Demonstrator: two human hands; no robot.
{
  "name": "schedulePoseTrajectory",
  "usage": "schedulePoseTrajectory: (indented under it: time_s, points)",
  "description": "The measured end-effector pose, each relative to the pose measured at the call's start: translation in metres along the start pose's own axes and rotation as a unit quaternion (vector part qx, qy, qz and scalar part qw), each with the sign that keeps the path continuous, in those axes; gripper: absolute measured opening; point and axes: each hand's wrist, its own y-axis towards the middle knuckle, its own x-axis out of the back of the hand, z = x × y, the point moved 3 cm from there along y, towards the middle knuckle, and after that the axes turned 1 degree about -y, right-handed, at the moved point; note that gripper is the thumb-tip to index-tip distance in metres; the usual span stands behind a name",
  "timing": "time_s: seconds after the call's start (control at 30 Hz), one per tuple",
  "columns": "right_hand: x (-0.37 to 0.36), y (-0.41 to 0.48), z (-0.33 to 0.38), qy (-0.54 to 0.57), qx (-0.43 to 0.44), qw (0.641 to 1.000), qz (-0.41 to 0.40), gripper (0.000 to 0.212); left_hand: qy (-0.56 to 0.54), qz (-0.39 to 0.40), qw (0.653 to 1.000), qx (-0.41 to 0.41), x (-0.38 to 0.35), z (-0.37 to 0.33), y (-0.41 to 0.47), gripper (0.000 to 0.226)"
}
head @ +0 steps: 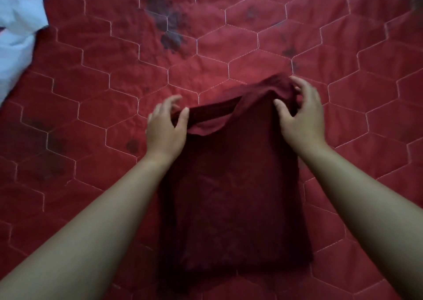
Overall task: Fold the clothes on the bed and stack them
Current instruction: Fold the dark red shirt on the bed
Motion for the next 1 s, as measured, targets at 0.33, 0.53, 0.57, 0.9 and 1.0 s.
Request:
schedulePoseTrajectory:
  time_s: [0.33, 0.53, 0.57, 0.9, 1.0]
  points:
    - [-0.056, -0.047, -0.019, -0.268, 0.17, 0.936, 0.152, 0.054, 0.239, 0.109, 0.939, -0.222, -0.061, 0.009, -0.052, 0.048]
    - [-0.059, -0.039, -0.052, -0.297, 0.198, 0.921, 0.158, 0.054, 0.265, 0.087, 0.949, -0.15, -0.073, 0.054, -0.029, 0.056]
    - [-0.059, -0.039, -0.052, -0.293, 0.199, 0.921, 0.16, 0.055, 0.26, 0.086, 0.949, -0.154, -0.073, 0.054, -0.029, 0.056]
    - [-0.013, -0.125, -0.031, -0.211, 0.159, 0.943, 0.202, 0.05, 0.256, 0.152, 0.938, -0.175, -0.036, 0.042, -0.122, 0.052]
    - [0.002, -0.173, -0.031, -0.179, 0.15, 0.942, 0.242, 0.043, 0.235, 0.193, 0.937, -0.169, -0.027, 0.04, -0.18, 0.051]
